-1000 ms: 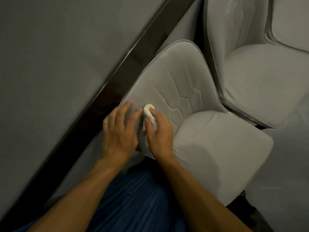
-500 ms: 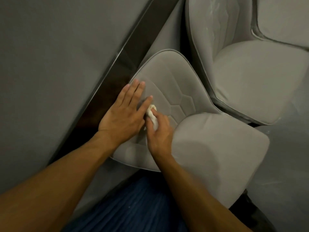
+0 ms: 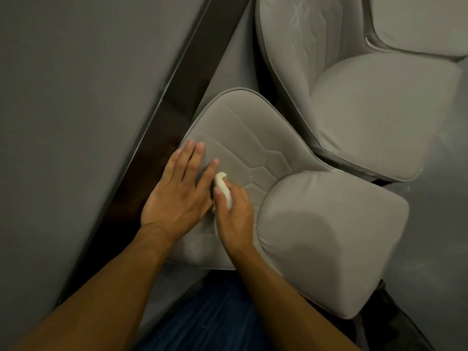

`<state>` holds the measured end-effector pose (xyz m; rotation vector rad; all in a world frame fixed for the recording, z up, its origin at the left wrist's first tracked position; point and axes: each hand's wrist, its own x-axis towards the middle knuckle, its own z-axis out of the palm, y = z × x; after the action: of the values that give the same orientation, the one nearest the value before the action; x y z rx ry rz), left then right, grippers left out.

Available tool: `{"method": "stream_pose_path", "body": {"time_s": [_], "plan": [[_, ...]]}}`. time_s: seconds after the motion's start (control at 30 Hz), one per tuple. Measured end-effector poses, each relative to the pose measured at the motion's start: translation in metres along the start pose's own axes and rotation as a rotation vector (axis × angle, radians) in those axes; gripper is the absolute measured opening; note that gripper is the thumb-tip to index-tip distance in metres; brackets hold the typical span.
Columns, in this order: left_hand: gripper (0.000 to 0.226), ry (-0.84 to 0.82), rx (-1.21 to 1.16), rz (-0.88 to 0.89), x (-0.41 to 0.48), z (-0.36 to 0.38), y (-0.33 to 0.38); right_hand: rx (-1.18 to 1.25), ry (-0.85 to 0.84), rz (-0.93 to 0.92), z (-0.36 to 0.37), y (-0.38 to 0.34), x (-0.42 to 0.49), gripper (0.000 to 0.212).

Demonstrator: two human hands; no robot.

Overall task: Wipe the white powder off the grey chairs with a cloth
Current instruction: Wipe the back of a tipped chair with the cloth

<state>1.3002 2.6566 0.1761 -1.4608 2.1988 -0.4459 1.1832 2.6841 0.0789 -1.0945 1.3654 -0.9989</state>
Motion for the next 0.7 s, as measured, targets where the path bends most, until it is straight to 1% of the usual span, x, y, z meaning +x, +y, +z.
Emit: {"method": "stream_pose_path", "body": {"time_s": [0.07, 0.13, 0.2, 0.23, 0.27, 0.3, 0.37, 0.4, 0.43, 0.47, 0.53, 0.57, 0.63, 0.7], "plan": [[0.077, -0.007, 0.009, -0.002, 0.0, 0.0, 0.0, -0.024, 0.037, 0.083, 0.004, 0.015, 0.002, 0.028], [0.074, -0.025, 0.008, -0.002, 0.0, 0.0, -0.001, -0.107, 0.031, 0.277, -0.002, 0.04, 0.008, 0.028], [0.073, -0.03, -0.009, 0.0, 0.001, -0.001, -0.001, -0.19, -0.05, 0.522, -0.014, 0.059, 0.012, 0.031], [0.072, -0.029, -0.015, -0.001, 0.001, 0.0, -0.001, -0.198, -0.063, 0.575, -0.018, 0.064, 0.012, 0.033], [0.072, -0.027, -0.013, -0.003, 0.001, 0.001, -0.001, -0.168, -0.039, 0.566, -0.021, 0.065, 0.011, 0.033], [0.073, -0.022, -0.009, -0.005, 0.001, 0.002, -0.001, -0.105, 0.016, 0.497, -0.02, 0.06, 0.009, 0.035], [0.072, -0.011, -0.009, -0.008, 0.0, 0.002, -0.001, -0.025, 0.087, 0.286, -0.011, 0.044, 0.003, 0.036], [0.072, -0.007, -0.006, -0.006, 0.0, 0.002, 0.0, -0.021, 0.082, 0.186, -0.003, 0.038, -0.001, 0.034], [0.072, -0.006, 0.001, -0.004, 0.0, 0.002, 0.0, -0.015, 0.069, 0.125, 0.005, 0.034, -0.005, 0.031], [0.071, -0.004, 0.008, -0.004, 0.001, 0.002, 0.0, 0.011, 0.071, 0.123, 0.011, 0.033, -0.006, 0.028], [0.071, -0.004, 0.01, -0.009, 0.0, 0.001, 0.0, 0.077, 0.101, 0.269, 0.016, 0.043, -0.002, 0.024], [0.071, -0.003, 0.007, -0.01, 0.0, 0.001, 0.0, 0.065, 0.099, 0.359, 0.014, 0.05, 0.002, 0.024], [0.071, -0.004, -0.007, -0.011, 0.001, 0.002, 0.001, -0.065, 0.067, 0.466, 0.001, 0.061, 0.012, 0.028], [0.07, 0.007, -0.023, -0.013, 0.001, 0.002, 0.0, -0.091, 0.102, 0.475, -0.013, 0.055, 0.022, 0.031]]}}
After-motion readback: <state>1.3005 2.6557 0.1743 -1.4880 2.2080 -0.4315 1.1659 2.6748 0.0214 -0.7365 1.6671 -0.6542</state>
